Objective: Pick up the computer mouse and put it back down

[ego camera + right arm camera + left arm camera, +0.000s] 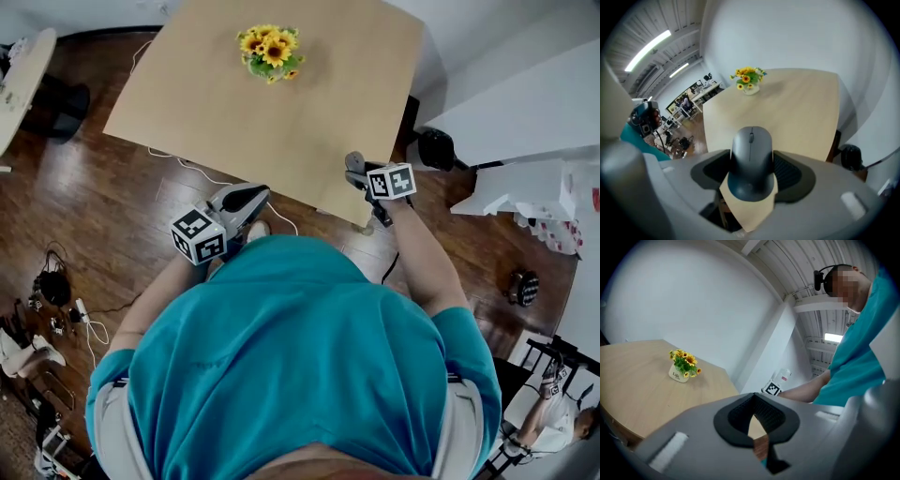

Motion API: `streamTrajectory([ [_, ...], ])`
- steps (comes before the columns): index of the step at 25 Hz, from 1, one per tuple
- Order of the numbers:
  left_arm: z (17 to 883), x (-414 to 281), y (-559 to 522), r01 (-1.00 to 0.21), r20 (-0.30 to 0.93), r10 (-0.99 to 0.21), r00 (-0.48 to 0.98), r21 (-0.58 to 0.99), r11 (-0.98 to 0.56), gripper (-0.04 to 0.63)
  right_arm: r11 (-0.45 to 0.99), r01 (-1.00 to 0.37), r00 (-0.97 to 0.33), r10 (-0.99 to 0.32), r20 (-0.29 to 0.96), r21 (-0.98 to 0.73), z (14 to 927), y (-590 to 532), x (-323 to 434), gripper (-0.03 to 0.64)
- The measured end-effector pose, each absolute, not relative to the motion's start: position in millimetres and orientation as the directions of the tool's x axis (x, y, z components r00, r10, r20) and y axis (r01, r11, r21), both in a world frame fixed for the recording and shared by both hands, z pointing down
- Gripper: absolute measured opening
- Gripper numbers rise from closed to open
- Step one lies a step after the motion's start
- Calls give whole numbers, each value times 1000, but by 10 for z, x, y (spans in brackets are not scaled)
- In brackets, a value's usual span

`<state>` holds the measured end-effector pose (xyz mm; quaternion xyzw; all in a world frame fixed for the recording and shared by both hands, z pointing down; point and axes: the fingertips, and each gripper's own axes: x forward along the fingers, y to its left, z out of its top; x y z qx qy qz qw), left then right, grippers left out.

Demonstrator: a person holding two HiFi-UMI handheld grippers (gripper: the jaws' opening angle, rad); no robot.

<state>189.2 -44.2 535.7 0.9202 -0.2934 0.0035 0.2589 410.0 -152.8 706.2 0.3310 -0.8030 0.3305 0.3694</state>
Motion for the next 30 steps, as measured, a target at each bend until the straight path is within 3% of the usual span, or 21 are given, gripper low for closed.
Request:
streamTrajectory([
  [20,5539,1399,-334,-599,213,-585,783,514,-614,5,489,-860,-288,-230,930,-146,7805,-1816,4139,291],
  [30,5504,1573,-392,-569,198,-556,808,509,-646,5,442,-872,-381,-336,862,-213,7514,-1764,4161,347],
])
